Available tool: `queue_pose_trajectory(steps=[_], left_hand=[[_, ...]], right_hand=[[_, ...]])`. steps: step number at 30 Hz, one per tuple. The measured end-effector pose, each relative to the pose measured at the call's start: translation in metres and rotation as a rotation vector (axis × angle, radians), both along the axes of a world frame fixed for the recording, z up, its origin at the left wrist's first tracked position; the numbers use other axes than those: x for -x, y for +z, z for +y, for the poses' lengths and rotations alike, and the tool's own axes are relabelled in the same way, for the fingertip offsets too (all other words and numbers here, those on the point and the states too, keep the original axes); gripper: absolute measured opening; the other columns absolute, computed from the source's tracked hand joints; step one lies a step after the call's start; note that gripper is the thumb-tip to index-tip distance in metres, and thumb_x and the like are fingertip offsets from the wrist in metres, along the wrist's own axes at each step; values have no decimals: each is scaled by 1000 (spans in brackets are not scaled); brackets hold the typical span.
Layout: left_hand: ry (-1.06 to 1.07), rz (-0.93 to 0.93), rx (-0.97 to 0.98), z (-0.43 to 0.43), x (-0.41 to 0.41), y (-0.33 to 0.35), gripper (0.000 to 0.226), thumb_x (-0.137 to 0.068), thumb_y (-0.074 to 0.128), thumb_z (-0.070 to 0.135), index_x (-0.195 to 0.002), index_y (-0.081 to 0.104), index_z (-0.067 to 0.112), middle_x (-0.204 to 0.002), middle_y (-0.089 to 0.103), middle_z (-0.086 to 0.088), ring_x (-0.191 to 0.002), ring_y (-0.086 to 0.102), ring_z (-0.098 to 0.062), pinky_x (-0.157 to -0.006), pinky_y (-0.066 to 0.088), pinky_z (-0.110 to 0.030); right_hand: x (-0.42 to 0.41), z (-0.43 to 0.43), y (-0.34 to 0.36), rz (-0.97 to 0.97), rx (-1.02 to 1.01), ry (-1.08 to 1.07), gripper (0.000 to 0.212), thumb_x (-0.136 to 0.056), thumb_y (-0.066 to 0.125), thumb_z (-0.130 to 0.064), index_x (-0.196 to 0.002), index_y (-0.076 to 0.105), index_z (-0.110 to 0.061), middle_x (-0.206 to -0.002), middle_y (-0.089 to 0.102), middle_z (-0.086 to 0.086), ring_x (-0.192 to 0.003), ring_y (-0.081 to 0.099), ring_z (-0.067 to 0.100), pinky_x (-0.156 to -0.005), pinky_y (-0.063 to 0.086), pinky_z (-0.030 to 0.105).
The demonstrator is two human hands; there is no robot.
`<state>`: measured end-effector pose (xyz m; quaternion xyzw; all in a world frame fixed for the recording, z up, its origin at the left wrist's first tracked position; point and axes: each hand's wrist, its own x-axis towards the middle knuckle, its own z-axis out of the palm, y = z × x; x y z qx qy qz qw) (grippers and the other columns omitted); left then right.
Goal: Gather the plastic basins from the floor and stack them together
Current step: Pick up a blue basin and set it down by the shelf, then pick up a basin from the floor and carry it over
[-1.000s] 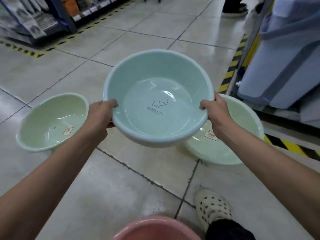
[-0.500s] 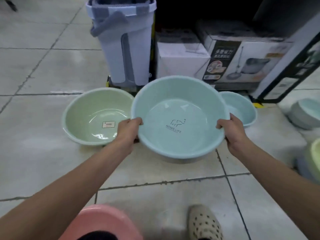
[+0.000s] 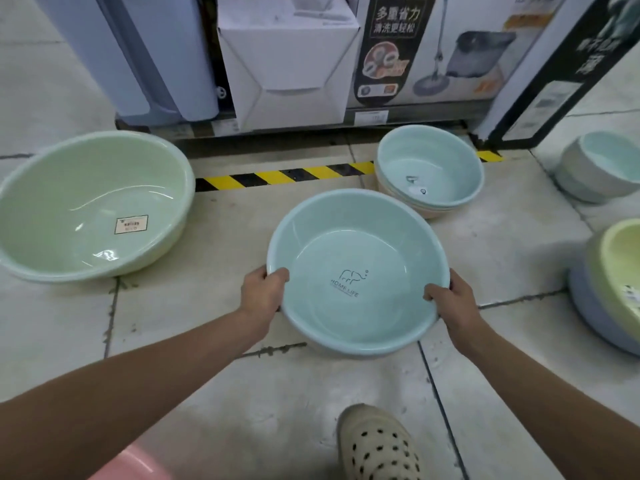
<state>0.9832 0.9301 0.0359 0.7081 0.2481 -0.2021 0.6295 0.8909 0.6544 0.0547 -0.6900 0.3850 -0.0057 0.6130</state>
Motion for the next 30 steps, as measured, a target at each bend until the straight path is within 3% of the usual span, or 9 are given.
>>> queue_pose_trajectory(steps=[6, 10, 13, 15, 19, 24, 25, 27, 30], left_hand=[[-34, 3, 28, -6, 2, -11, 20, -84, 57, 10, -99, 70, 15, -84, 72, -5, -71, 68, -25, -68, 58, -37], [-165, 52, 45, 3, -3, -6, 29, -89, 63, 23, -117, 64, 15, -104, 74, -5, -86, 72, -22, -73, 61, -34], [-232, 117, 103, 15, -9, 2, 35, -91, 65, 36, -119, 63, 15, -109, 74, -4, -98, 72, -24, -83, 60, -37], [-201, 103, 123, 30, -17, 10, 36, -93, 63, 38, -119, 62, 13, -112, 71, -7, -100, 70, -25, -89, 58, -40], [9, -54, 96, 82, -45, 32, 24, -96, 61, 30, -111, 57, 12, -112, 64, -10, -101, 68, -27, -85, 58, -39], [370, -236, -193, 195, -85, 61, 29, -89, 64, 34, -103, 64, 9, -92, 68, -8, -65, 63, -19, -59, 46, -26], [436, -244, -268, 221, -90, 62, 32, -84, 65, 40, -98, 64, 11, -91, 69, -9, -68, 63, -22, -60, 46, -28], [541, -200, -435, 273, -100, 57, 47, -69, 69, 52, -92, 65, 11, -99, 71, -13, -89, 67, -31, -78, 54, -34], [624, -51, -589, 325, -100, 33, 72, -64, 74, 53, -116, 60, 5, -121, 63, -15, -113, 59, -35, -96, 50, -42]], right_hand=[[8, -6, -20, 27, 22, -37, 44, -81, 52, 11, -118, 62, -11, -96, 69, 3, -80, 64, 20, -59, 49, 27], [1, -3, -18, 82, 99, -54, 40, -83, 57, 1, -122, 60, -9, -99, 67, 7, -79, 61, 21, -61, 46, 27], [-15, 5, -5, 102, 245, -104, 54, -79, 62, -23, -130, 57, -9, -123, 66, 15, -100, 64, 33, -79, 49, 32], [-32, 19, 12, 58, 392, -72, 64, -85, 64, -28, -144, 46, -12, -137, 57, 11, -121, 57, 32, -97, 44, 33], [-67, 70, 41, -120, 467, 137, 59, -88, 61, -29, -144, 46, -21, -147, 50, 0, -134, 47, 20, -112, 39, 40], [-133, 155, 49, -220, 360, 353, 50, -94, 59, -30, -143, 47, -24, -146, 49, -6, -132, 47, 15, -98, 35, 26], [-151, 173, 45, -216, 328, 386, 51, -94, 60, -32, -143, 47, -23, -146, 50, -5, -131, 48, 15, -96, 34, 25], [-186, 212, 34, -188, 262, 436, 53, -93, 61, -37, -141, 48, -21, -138, 55, -3, -125, 52, 17, -92, 35, 24], [-237, 272, 18, -109, 153, 477, 49, -90, 61, -43, -131, 50, -19, -109, 59, -3, -103, 55, 21, -81, 38, 27]])
